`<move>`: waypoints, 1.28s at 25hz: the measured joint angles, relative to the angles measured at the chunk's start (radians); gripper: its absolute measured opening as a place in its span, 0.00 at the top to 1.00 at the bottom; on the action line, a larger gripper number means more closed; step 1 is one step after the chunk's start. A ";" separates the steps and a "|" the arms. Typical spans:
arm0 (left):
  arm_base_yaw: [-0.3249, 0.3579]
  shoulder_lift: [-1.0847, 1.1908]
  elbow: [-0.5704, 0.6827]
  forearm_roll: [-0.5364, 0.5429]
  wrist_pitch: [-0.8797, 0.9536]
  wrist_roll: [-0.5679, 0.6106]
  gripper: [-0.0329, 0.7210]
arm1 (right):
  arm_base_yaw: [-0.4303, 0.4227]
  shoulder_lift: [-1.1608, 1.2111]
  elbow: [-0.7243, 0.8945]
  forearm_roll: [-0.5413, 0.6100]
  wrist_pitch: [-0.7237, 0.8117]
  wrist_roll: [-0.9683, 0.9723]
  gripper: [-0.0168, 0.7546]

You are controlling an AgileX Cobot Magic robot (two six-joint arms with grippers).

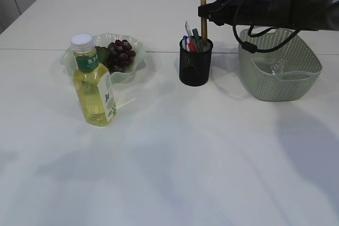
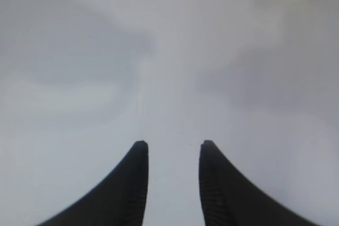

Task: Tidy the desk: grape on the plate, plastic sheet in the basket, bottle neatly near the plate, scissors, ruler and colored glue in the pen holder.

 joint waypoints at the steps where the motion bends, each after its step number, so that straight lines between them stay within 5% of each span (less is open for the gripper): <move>1: 0.000 0.000 0.000 0.000 0.000 0.000 0.64 | 0.000 0.000 0.000 0.000 0.000 0.000 0.68; 4: 0.000 0.000 0.000 0.000 0.000 0.000 0.64 | 0.000 0.000 0.000 0.000 0.000 0.016 0.51; 9: 0.000 0.000 0.000 0.004 0.000 0.000 0.64 | 0.000 -0.007 0.000 -0.102 -0.009 0.185 0.44; 11: 0.000 0.000 0.000 0.004 0.004 0.000 0.64 | 0.000 -0.038 0.000 -0.244 -0.038 0.354 0.44; 15: 0.000 0.000 0.000 0.004 0.018 0.000 0.64 | 0.000 -0.155 0.000 -0.711 -0.017 0.883 0.44; 20: 0.000 0.000 0.000 0.004 0.020 0.000 0.64 | 0.000 -0.319 0.000 -1.290 0.231 1.465 0.44; 23: 0.000 0.000 0.000 0.004 0.020 0.000 0.63 | 0.000 -0.396 0.000 -1.524 0.361 1.636 0.44; 27: 0.000 0.000 0.000 -0.004 0.021 0.000 0.63 | 0.000 -0.476 0.000 -1.683 0.438 1.725 0.44; 32: 0.000 0.000 0.000 -0.011 0.022 0.000 0.63 | 0.000 -0.534 0.000 -1.697 0.499 1.758 0.44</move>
